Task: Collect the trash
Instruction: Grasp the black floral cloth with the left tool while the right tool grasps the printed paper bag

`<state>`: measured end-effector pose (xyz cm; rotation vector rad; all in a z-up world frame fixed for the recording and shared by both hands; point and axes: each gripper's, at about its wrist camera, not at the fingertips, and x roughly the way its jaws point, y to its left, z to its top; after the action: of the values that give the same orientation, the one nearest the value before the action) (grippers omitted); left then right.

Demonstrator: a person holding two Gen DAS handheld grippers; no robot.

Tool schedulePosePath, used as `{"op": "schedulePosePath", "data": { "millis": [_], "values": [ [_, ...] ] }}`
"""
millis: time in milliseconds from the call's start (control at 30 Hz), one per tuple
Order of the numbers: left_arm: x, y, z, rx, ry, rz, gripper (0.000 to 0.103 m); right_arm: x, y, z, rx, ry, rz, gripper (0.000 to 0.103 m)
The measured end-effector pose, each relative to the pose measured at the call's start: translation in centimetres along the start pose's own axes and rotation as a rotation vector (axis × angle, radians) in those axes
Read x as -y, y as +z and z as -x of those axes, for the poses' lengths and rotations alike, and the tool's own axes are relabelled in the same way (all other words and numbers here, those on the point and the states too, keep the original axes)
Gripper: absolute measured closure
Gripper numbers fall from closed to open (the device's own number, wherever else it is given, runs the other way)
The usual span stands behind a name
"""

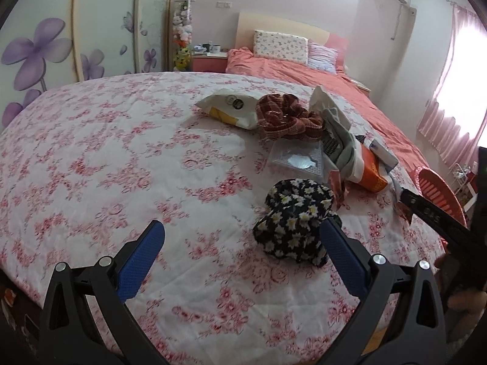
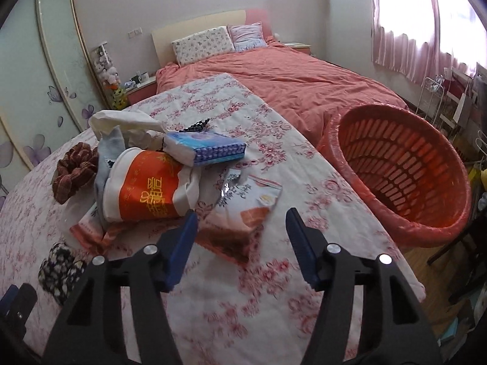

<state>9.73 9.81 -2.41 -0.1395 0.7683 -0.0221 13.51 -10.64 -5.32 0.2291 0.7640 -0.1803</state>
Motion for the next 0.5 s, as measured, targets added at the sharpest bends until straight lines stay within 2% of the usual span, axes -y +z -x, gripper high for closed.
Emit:
{"op": "schedulePosePath", "data": {
  "millis": [133, 167, 333, 500],
  "values": [
    [0.6, 0.3, -0.6, -0.006, -0.021, -0.017, 0.004, 0.2, -0.2, -1.1, -0.042, -0.016, 0.013, 0.062],
    [0.7, 0.3, -0.8, -0.009, -0.027, -0.019, 0.005, 0.4, -0.2, -1.3, -0.049, -0.016, 0.012, 0.063],
    [1.3, 0.5, -2.0, -0.054, -0.068, -0.024, 0.014, 1.5, -0.6, -1.2, -0.046, -0.019, 0.000, 0.064],
    [1.7, 0.4, -2.8, -0.080, -0.086, -0.037, 0.015, 2.2, -0.6, -0.4, -0.033, -0.015, -0.002, 0.065]
  ]
}}
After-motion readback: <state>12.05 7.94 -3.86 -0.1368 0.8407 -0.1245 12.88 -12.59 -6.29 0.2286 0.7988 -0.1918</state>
